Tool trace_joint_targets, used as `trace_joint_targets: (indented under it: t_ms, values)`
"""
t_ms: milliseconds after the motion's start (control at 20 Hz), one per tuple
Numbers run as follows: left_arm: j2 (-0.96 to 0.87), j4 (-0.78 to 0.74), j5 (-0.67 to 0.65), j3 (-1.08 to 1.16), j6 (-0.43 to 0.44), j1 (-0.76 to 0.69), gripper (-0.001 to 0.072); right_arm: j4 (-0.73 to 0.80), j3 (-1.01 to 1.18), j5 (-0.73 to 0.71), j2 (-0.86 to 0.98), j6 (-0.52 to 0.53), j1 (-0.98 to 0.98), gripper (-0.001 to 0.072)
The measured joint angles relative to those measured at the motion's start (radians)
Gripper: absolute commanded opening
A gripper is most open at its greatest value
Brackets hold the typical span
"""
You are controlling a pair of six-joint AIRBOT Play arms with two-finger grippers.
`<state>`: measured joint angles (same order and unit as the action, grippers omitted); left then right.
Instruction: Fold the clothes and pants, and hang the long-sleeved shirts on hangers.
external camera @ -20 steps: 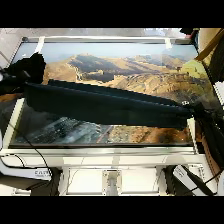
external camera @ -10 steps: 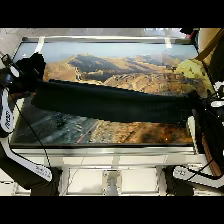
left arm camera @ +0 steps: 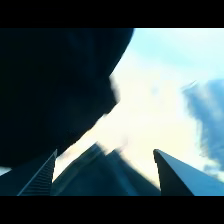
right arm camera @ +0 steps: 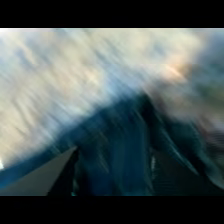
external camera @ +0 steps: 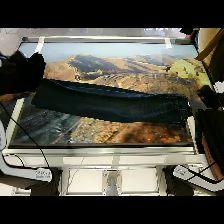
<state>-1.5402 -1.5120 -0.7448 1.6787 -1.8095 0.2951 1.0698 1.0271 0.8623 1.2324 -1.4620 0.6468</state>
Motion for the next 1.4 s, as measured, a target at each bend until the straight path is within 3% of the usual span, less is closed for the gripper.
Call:
trace_joint_targets:
  t_ms: [100,200,250,350,550,1150,1200,1250,1350,1400]
  values:
    - [0.071,0.002,0.017,0.0,0.02,-0.021,0.0694,0.027,0.012,0.148,0.034,0.037,0.056,0.0626]
    - [0.124,0.002,0.03,0.0,0.042,-0.044,0.0694,0.008,0.019,0.26,0.093,0.083,0.104,0.0638]
    - [0.144,0.002,0.034,0.0,0.056,-0.056,0.0694,-0.008,0.021,0.3,0.124,0.11,0.12,0.0694]
    - [0.172,0.002,0.038,0.0,0.074,-0.079,0.0695,-0.048,0.023,0.348,0.186,0.175,0.142,0.0699]
    - [0.194,0.002,0.037,0.0,0.089,-0.119,0.0695,-0.088,0.026,0.366,0.276,0.256,0.164,0.0706]
    - [0.199,0.004,-0.031,0.0,0.097,-0.152,0.0694,-0.232,0.104,0.441,0.459,0.365,0.16,0.0678]
    - [0.199,0.004,-0.04,0.0,0.097,-0.152,0.0694,-0.24,0.105,0.447,0.468,0.376,0.151,0.0652]
    - [0.199,0.005,-0.045,0.0,0.097,-0.152,0.0694,-0.249,0.105,0.449,0.476,0.389,0.138,0.0527]
    - [0.199,0.005,-0.058,0.0,0.097,-0.154,0.0694,-0.235,0.106,0.432,0.489,0.417,0.116,0.0085]
    - [0.199,0.005,-0.062,0.0,0.097,-0.155,0.0687,-0.241,0.106,0.432,0.492,0.425,0.111,0.0051]
